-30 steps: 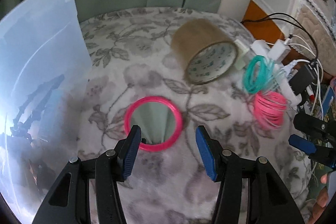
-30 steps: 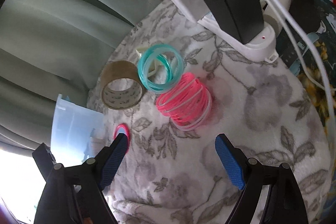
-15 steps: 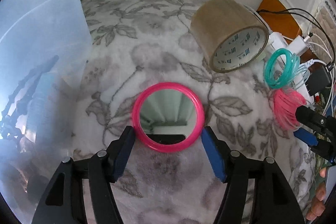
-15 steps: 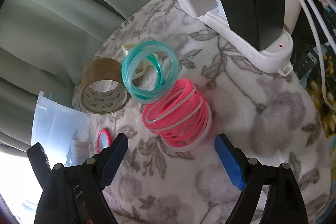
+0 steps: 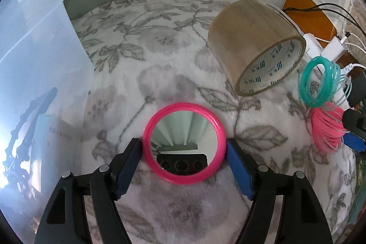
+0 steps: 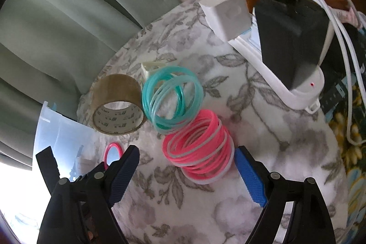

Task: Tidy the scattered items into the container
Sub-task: 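Grasp the pink round mirror rim with the left tool, then grasp the pink and teal bangle bundles with the right tool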

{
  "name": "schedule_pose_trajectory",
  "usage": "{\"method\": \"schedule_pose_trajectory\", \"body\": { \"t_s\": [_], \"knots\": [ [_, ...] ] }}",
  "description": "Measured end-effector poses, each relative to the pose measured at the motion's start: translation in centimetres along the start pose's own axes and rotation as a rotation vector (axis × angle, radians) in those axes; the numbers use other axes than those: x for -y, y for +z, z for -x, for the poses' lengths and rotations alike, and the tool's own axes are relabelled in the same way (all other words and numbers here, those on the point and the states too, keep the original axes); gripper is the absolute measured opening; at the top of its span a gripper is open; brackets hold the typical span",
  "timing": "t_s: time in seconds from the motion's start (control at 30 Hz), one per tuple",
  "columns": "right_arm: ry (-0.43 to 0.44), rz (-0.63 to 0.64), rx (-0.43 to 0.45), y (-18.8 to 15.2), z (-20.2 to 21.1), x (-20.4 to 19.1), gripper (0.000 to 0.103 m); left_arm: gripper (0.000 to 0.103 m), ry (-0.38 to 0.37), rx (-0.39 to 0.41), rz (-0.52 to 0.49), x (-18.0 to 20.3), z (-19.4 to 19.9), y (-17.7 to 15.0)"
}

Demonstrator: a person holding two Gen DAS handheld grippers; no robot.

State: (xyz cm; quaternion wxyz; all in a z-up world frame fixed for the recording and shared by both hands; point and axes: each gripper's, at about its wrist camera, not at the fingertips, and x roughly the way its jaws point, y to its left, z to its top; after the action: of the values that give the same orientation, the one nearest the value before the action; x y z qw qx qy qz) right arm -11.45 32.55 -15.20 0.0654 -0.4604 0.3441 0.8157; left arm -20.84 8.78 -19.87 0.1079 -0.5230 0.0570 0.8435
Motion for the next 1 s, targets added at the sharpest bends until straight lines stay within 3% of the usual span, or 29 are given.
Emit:
{"method": "schedule_pose_trajectory", "body": {
  "t_s": [0.33, 0.73, 0.83, 0.9, 1.0],
  "knots": [
    [-0.006, -0.015, -0.024, -0.3, -0.6, 0.8, 0.087, 0.074, 0.005, 0.054, -0.016, 0.1, 1.5, -0.4],
    [-0.037, 0.023, -0.011, -1.8, -2.9, 0.3, 0.088, 0.074, -0.061, 0.094, -0.044, 1.4, 6.0, -0.8],
    [-0.053, 0.005, -0.008, -2.5, -2.8, 0.5, 0.081, 0.074, -0.078, 0.08, -0.035, 1.5, 6.8, -0.6],
    [-0.064, -0.019, -0.002, -3.0, -2.6, 0.9, 0.066, 0.074, -0.088, 0.073, -0.022, 1.4, 7.2, -0.7],
    [-0.038, -0.063, 0.004, -3.8, -2.2, 1.7, 0.054, 0.074, -0.098, 0.066, -0.005, 1.3, 7.8, -0.9]
  ]
}}
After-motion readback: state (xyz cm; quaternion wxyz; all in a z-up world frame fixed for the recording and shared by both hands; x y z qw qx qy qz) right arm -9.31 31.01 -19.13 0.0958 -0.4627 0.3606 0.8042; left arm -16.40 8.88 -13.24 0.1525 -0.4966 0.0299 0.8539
